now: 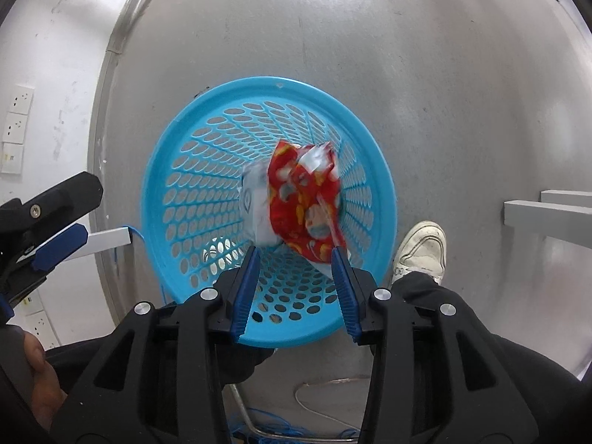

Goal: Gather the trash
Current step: 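Open both tools to drop the red bag and HP box into the wastebasket, then raise both tools back up toward the white cups on the table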

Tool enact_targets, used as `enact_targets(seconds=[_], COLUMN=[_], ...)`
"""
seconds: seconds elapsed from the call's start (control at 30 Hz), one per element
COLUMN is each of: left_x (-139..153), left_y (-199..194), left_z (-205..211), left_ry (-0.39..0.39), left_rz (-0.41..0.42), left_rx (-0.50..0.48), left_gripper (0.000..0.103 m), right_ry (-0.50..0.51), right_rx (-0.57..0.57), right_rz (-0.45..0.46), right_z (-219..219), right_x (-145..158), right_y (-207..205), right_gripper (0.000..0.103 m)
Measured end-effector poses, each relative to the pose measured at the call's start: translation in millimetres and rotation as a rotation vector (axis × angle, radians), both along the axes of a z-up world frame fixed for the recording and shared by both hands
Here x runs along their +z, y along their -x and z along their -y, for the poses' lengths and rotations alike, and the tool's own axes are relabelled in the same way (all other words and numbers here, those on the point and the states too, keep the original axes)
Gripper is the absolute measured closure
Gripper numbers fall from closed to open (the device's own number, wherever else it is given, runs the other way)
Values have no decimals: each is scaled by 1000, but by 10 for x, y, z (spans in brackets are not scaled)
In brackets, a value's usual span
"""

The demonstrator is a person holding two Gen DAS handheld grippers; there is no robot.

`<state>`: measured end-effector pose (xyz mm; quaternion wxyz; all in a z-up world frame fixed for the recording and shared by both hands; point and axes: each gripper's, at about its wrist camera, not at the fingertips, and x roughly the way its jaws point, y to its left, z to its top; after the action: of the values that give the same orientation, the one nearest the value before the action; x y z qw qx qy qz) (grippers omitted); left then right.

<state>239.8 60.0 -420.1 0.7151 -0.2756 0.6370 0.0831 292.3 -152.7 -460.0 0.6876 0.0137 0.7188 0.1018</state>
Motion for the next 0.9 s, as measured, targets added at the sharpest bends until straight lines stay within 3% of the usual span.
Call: enact_targets(seconds=[0.23, 0.4, 0.53, 0.73, 0.9], left_x=[64, 212, 339, 624, 916], left_y=[55, 160, 288, 515, 818], left_z=[1, 55, 63, 65, 126], left_ry=[-14, -117, -155, -210, -198], left_rz=[6, 27, 51, 121, 213], left_rx=[6, -30, -40, -54, -71], left_gripper=[17, 17, 17, 16, 16], right_ry=[22, 54, 54, 47, 81], right_rx=[56, 68, 84, 116, 170], right_rz=[47, 114, 164, 253, 366], right_z=[-69, -10, 37, 91, 98], right_x=[188, 422, 624, 954, 1262], right_y=[143, 246, 349, 539, 769], right_gripper=[64, 59, 57, 49, 43])
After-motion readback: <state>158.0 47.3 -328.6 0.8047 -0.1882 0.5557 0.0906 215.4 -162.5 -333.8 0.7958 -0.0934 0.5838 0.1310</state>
